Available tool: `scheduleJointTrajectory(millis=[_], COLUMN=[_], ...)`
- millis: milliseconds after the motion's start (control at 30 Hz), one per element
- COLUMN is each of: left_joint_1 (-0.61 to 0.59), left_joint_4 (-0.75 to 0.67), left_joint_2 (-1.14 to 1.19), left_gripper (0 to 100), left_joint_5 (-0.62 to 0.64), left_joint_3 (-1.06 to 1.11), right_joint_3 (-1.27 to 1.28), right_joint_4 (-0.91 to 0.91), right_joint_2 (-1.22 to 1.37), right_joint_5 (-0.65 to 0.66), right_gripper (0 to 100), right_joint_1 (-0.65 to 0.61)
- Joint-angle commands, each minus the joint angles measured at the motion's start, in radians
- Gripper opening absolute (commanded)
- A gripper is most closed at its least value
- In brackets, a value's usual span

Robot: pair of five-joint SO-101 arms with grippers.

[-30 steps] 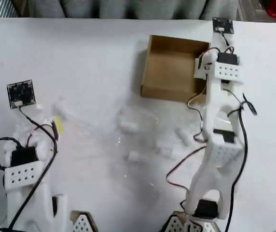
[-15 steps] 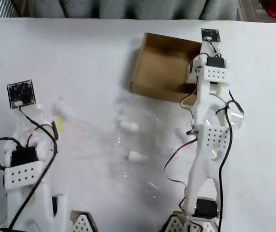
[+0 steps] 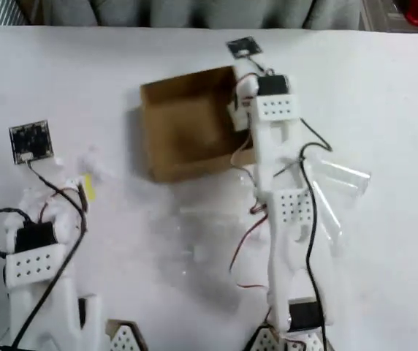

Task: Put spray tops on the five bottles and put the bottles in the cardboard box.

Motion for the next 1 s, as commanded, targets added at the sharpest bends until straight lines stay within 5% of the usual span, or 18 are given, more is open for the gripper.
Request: scheduleJointTrajectory(millis=[0,433,967], left_joint_1=[0.013,0.013,0.013], left_joint_4=[-0.029,-0.029,-0.029], left_joint_2=[0.005,0.005,0.007], left_gripper=[18,18,18], left_joint_5=[0.008,0.008,0.006], left_joint_3=[-0.006,-0.006,-0.005], right_joint_3=[-0.048,-0.057,-0.051], right_joint_4=[0.018,0.068,0.151], right_joint_2=[-0.012,0.068,-0.081], right_joint_5=[-0.081,-0.347,-0.368], right_gripper=[1.6,1.6,16.2], right_joint_1=[0.036,0.082,0.074])
